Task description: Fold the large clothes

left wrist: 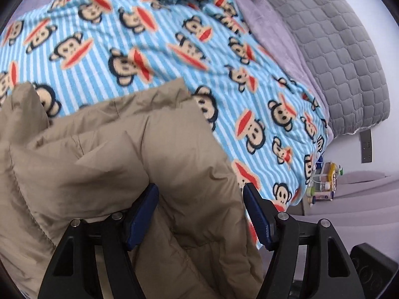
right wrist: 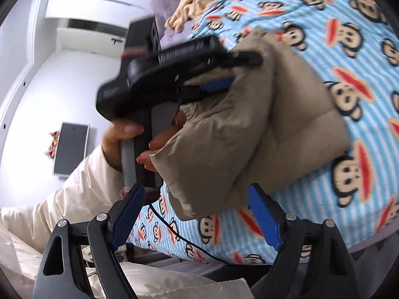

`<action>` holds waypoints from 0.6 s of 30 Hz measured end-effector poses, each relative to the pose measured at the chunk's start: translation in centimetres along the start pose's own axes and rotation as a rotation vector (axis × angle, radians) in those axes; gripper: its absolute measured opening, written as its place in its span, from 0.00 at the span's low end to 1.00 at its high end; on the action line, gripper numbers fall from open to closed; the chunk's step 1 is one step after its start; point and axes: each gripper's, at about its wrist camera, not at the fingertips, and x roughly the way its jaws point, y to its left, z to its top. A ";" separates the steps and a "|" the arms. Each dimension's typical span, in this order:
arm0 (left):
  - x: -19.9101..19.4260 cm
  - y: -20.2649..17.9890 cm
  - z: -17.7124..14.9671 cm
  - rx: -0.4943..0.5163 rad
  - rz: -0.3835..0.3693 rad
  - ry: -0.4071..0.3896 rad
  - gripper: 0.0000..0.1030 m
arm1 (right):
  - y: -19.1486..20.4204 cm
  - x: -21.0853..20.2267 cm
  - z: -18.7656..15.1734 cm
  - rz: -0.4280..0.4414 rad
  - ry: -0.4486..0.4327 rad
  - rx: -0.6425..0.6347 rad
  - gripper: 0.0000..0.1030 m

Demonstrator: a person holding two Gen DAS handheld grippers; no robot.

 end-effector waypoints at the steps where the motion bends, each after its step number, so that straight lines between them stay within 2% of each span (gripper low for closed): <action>1: -1.1 -0.2 -0.1 0.017 0.008 -0.025 0.68 | 0.3 0.9 0.2 -0.009 0.008 -0.004 0.84; 2: -2.1 -0.3 -0.2 0.036 0.021 -0.050 0.68 | 0.5 1.9 0.6 -0.051 0.017 -0.006 0.84; 3: -3.6 -0.3 -0.4 0.055 0.047 -0.090 0.68 | 0.5 2.8 0.9 -0.131 0.024 -0.010 0.82; 5: -6.6 0.5 -1.0 0.072 0.131 -0.182 0.68 | 0.3 3.9 1.4 -0.258 0.017 -0.042 0.41; 6: -8.1 1.2 -1.5 0.071 0.180 -0.228 0.68 | 0.2 4.4 1.8 -0.291 0.026 -0.052 0.22; 10: -12.0 5.9 -3.7 0.026 0.392 -0.357 0.68 | 0.1 4.0 2.0 -0.355 -0.012 -0.089 0.19; 12: -11.9 8.7 -4.4 0.006 0.487 -0.350 0.68 | 0.9 3.8 2.0 -0.387 -0.027 -0.136 0.18; 15: -10.6 11.4 -4.2 -0.047 0.488 -0.337 0.69 | 1.9 3.3 2.1 -0.423 -0.048 -0.204 0.18; 18: -8.8 10.8 -2.4 -0.032 0.499 -0.357 0.69 | 1.7 3.1 2.4 -0.474 -0.066 -0.232 0.18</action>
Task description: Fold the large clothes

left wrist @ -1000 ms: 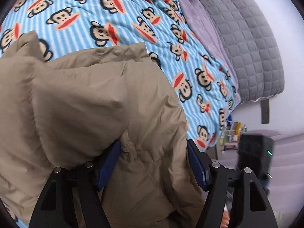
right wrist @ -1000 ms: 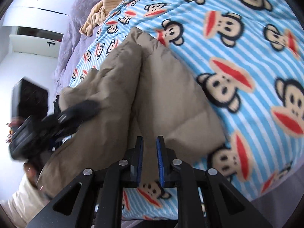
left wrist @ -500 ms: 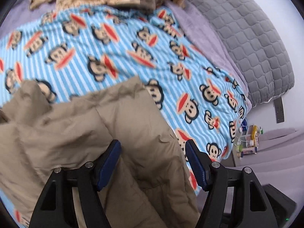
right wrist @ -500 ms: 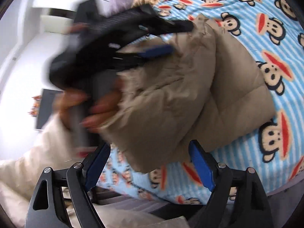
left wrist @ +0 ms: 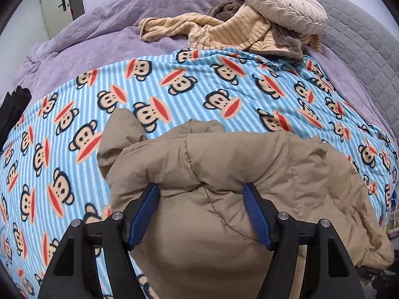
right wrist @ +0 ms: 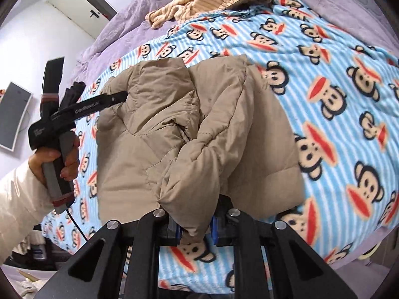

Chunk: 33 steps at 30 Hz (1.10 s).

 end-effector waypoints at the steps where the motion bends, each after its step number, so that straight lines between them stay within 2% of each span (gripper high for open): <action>1: 0.6 -0.8 0.4 0.000 -0.001 -0.009 0.69 | -0.7 0.0 0.1 -0.011 0.000 0.012 0.18; 7: 4.4 -5.8 2.4 0.012 -0.031 -0.003 0.69 | -6.1 1.0 -1.6 -0.071 0.032 0.140 0.18; 11: 6.1 -7.5 2.5 0.036 -0.012 0.021 0.69 | -9.5 2.7 -2.2 -0.015 0.064 0.241 0.19; 14: 6.4 -7.6 2.3 0.047 -0.002 0.025 0.71 | -10.9 1.6 -2.1 0.016 0.081 0.306 0.27; 15: 6.6 -7.4 2.2 0.044 -0.005 0.027 0.71 | -11.3 0.8 -2.0 0.005 0.070 0.315 0.32; 18: 6.9 -7.1 2.2 0.038 -0.010 0.036 0.71 | -11.9 -3.1 -1.5 -0.037 -0.023 0.319 0.32; 20: 7.0 -7.1 2.2 0.043 -0.007 0.036 0.71 | -11.6 -5.1 -0.5 -0.032 -0.085 0.287 0.33; 21: 7.0 -7.2 2.1 0.046 -0.004 0.036 0.71 | -11.2 -5.5 0.3 -0.015 -0.098 0.264 0.36; 22: 7.0 -7.2 2.1 0.049 -0.001 0.037 0.71 | -10.8 -5.4 1.1 0.005 -0.097 0.241 0.44; 24: 7.0 -7.2 2.2 0.053 0.003 0.041 0.71 | -9.4 -4.2 2.7 0.038 -0.079 0.181 0.47; 27: 6.5 -7.2 2.4 0.061 0.010 0.054 0.71 | -7.4 -0.6 4.0 0.033 0.020 0.106 0.47; 30: 4.8 -6.7 2.4 0.044 0.008 0.066 0.71 | -7.1 2.3 3.0 0.014 0.111 0.105 0.47; 33: 2.3 -5.6 1.8 0.016 -0.003 0.065 0.71 | -7.8 3.2 2.3 0.032 0.146 0.123 0.47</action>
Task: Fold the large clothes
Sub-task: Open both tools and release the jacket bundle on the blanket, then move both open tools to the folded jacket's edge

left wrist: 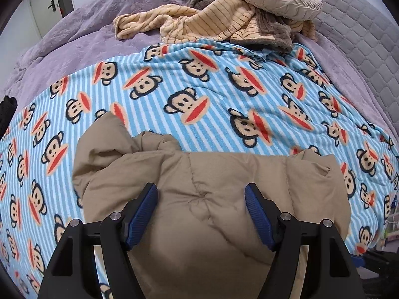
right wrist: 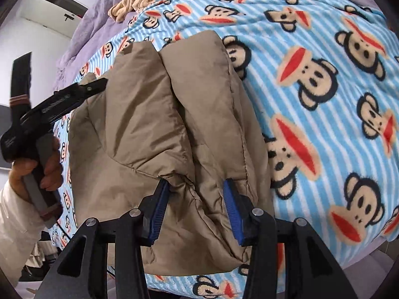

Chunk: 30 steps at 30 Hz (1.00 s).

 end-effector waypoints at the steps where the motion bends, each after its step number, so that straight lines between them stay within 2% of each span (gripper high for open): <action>1: -0.8 0.4 -0.5 -0.007 0.003 -0.001 0.71 | -0.2 0.1 -0.2 0.003 0.009 -0.001 0.47; 4: -3.0 1.3 -2.5 -0.032 0.026 0.017 0.71 | -0.9 0.6 -0.5 0.007 0.044 -0.004 0.47; 9: -4.9 2.5 -7.1 -0.112 0.067 0.105 0.72 | -2.2 1.9 -1.7 0.030 0.107 0.014 0.47; 10: -5.1 2.6 -7.9 -0.133 0.075 0.113 0.86 | -2.3 2.2 -1.9 0.032 0.116 0.010 0.47; 12: -5.7 2.7 -9.5 -0.177 0.119 0.111 0.99 | -2.4 2.8 -2.4 0.031 0.132 -0.009 0.47; 17: -5.9 2.8 -12.0 -0.267 0.113 0.138 0.99 | -2.5 3.7 -3.2 0.027 0.150 -0.044 0.47; 22: -6.6 2.5 -12.8 -0.261 0.124 0.143 0.99 | -2.0 3.7 -2.8 0.023 0.161 -0.041 0.48; 27: -6.9 2.8 -13.4 -0.257 0.110 0.155 0.99 | -1.2 2.2 -1.4 0.021 0.133 -0.008 0.49; 30: -7.5 3.2 -13.8 -0.270 0.106 0.152 0.99 | -0.8 1.1 -1.4 0.015 0.113 -0.009 0.55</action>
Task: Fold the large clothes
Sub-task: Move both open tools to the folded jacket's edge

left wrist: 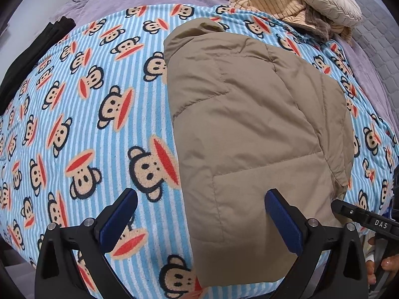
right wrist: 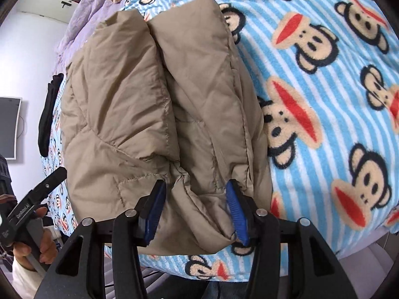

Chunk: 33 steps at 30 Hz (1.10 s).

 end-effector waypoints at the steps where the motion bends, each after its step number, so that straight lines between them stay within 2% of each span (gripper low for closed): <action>1: -0.1 0.2 -0.1 -0.003 -0.005 0.004 0.99 | 0.2 -0.3 -0.1 -0.006 -0.008 -0.001 0.57; 4: -0.4 0.6 -0.5 0.002 -0.010 0.006 0.99 | 1.1 -1.5 -0.4 -0.013 -0.043 -0.001 0.64; 9: -0.9 1.2 -1.1 0.019 -0.013 -0.002 0.99 | 2.1 -2.9 -1.0 -0.019 -0.094 0.008 0.64; 12: -1.3 1.8 -1.5 0.024 -0.025 -0.009 0.99 | 2.7 -3.5 -1.6 -0.024 -0.111 0.013 0.77; 20: -1.2 2.9 -2.1 0.034 -0.058 -0.007 0.99 | 3.7 -5.3 -3.0 -0.054 -0.168 0.006 0.78; 27: -0.9 3.9 -1.2 0.010 -0.071 -0.011 0.99 | 3.6 -5.0 -2.2 -0.062 -0.165 -0.002 0.80; 31: -0.1 3.8 -0.2 -0.029 -0.056 0.002 0.99 | 3.5 -4.4 -0.5 -0.068 -0.139 -0.028 0.81; 32: -0.1 3.7 0.1 -0.041 -0.059 0.004 0.99 | 3.4 -4.1 0.1 -0.068 -0.122 -0.031 0.84; 33: 0.0 3.6 0.3 -0.048 -0.063 0.006 0.99 | 3.2 -3.9 0.7 -0.064 -0.108 -0.030 0.92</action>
